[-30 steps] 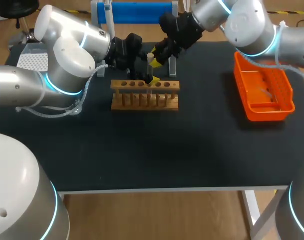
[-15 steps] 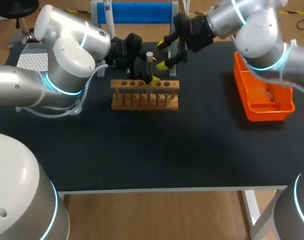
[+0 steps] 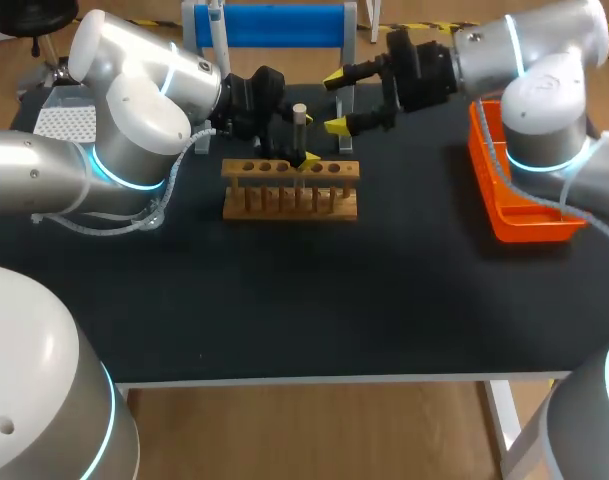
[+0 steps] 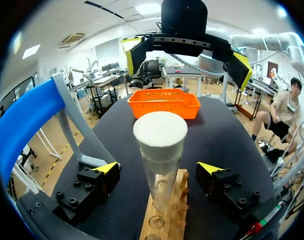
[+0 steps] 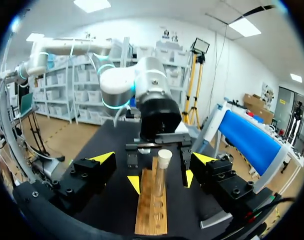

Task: Invert the test tube, pick up the pipette, mount the tip to pipette, aspirate from beaker and dispense into the tube, eject the tip, return the pipette, and cap with the stopper.

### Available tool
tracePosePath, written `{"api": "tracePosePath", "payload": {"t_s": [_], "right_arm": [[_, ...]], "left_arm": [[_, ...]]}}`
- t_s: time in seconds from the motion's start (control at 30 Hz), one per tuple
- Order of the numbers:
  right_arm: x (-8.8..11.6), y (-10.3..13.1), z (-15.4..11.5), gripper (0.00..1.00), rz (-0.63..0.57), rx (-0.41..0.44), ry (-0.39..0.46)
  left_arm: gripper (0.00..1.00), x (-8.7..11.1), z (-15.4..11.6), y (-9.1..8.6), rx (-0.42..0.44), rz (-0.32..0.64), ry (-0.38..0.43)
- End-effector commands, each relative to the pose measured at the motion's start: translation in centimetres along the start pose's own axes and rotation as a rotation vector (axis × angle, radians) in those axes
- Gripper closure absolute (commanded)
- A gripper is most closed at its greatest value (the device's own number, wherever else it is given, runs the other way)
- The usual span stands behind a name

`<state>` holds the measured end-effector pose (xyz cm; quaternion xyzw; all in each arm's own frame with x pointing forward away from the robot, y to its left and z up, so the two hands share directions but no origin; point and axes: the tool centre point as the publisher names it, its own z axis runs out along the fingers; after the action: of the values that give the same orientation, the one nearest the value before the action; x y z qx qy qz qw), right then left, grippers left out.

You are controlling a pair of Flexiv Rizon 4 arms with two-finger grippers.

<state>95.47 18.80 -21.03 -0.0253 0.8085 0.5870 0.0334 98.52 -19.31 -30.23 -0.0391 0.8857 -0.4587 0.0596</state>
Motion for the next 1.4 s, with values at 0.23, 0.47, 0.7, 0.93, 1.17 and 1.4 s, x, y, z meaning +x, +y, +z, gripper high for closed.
{"api": "tracePosePath", "payload": {"t_s": [0.23, 0.47, 0.7, 0.93, 1.17, 1.4], "right_arm": [[-0.4, 0.6, 0.1, 1.00, 0.005, -0.302, 0.068], [-0.8, 1.3, 1.0, 1.00, 0.050, -0.345, 0.098], [-0.9, 1.5, 1.8, 1.00, 0.076, -0.341, 0.116], [-1.0, 1.5, 2.7, 1.00, 0.094, -0.307, 0.126], [-1.1, 1.5, 3.5, 1.00, 0.109, -0.285, 0.133], [-0.8, 1.3, 4.2, 1.00, 0.118, -0.275, 0.140]], "left_arm": [[0.00, 0.0, 0.0, 0.0, -0.002, -0.001, 0.001], [0.00, 0.0, 0.0, 0.0, -0.002, -0.001, 0.001], [0.00, 0.0, 0.0, 0.0, -0.002, -0.001, 0.001], [0.00, 0.0, 0.0, 0.0, -0.002, -0.001, 0.001], [0.00, 0.0, 0.0, 0.0, -0.002, -0.001, 0.001], [0.00, 0.0, 0.0, 0.0, -0.002, -0.001, 0.001]]}}
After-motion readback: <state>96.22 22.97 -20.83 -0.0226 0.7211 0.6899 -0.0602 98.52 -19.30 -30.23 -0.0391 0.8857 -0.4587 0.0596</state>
